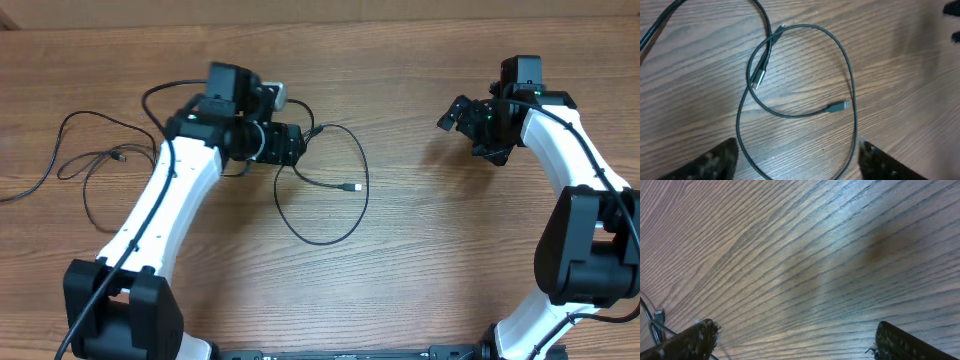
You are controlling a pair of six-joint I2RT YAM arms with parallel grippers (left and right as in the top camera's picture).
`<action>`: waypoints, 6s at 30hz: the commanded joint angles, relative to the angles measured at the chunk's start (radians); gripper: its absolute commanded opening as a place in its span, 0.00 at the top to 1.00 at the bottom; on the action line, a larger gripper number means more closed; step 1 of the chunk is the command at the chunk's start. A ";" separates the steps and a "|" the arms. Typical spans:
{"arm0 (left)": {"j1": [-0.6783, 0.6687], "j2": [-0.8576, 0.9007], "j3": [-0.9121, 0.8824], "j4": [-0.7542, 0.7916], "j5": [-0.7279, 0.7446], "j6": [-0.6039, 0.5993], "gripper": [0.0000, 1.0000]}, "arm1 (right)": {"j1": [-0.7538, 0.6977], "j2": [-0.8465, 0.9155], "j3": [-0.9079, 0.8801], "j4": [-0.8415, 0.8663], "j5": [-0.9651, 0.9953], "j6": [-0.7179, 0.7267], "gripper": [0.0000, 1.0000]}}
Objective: Untangle cables
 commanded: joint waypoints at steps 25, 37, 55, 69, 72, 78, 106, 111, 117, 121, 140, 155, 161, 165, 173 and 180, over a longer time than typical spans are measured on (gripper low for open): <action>-0.077 0.374 0.009 0.207 -0.140 -0.156 0.84 | 0.001 -0.025 0.016 0.002 0.004 0.001 0.00; -0.093 0.420 0.009 0.072 0.000 -0.208 0.96 | 0.001 -0.025 0.016 0.002 0.004 0.001 0.00; -0.261 0.420 0.009 -0.135 -0.071 -0.245 0.88 | 0.001 -0.025 0.016 0.002 0.004 0.001 0.00; -0.274 0.420 0.009 -0.304 -0.212 -0.311 0.81 | 0.001 -0.025 0.016 0.002 0.004 0.001 0.00; -0.273 0.420 0.009 -0.336 -0.229 -0.311 0.79 | 0.001 -0.025 0.016 0.002 0.004 0.000 0.00; -0.263 0.419 0.036 -0.382 -0.232 -0.311 0.80 | 0.001 -0.025 0.016 0.002 0.004 0.001 0.00; -0.187 0.420 0.093 -0.374 -0.400 -0.355 0.01 | 0.001 -0.025 0.016 0.002 0.004 0.001 0.00; -0.187 0.420 0.032 -0.351 -0.380 -0.406 0.00 | 0.001 -0.025 0.016 0.002 0.004 0.001 0.00; -0.187 0.420 -0.024 -0.334 -0.294 -0.406 0.20 | 0.001 -0.025 0.016 0.002 0.004 0.001 0.00; -0.188 0.420 -0.044 -0.319 -0.168 -0.410 0.57 | 0.001 -0.025 0.016 0.002 0.004 0.001 0.00; -0.298 0.411 -0.045 -0.117 0.152 -0.332 0.96 | 0.001 -0.025 0.016 0.002 0.004 0.001 0.00; -0.273 0.325 0.275 -0.284 -0.154 -0.318 0.72 | 0.001 -0.025 0.016 0.002 0.004 0.001 0.00; -0.273 0.334 0.238 -0.126 -0.269 -0.326 0.74 | 0.001 -0.025 0.016 0.002 0.004 0.001 0.00; -0.273 0.341 0.216 -0.055 -0.332 -0.325 0.71 | 0.001 -0.025 0.016 0.002 0.004 0.001 0.00; -0.273 0.341 0.186 -0.055 -0.407 -0.327 0.73 | 0.001 -0.025 0.016 0.002 0.004 0.001 0.00; -0.273 0.354 0.087 0.011 -0.407 -0.376 0.67 | 0.001 -0.025 0.016 0.002 0.004 0.001 0.00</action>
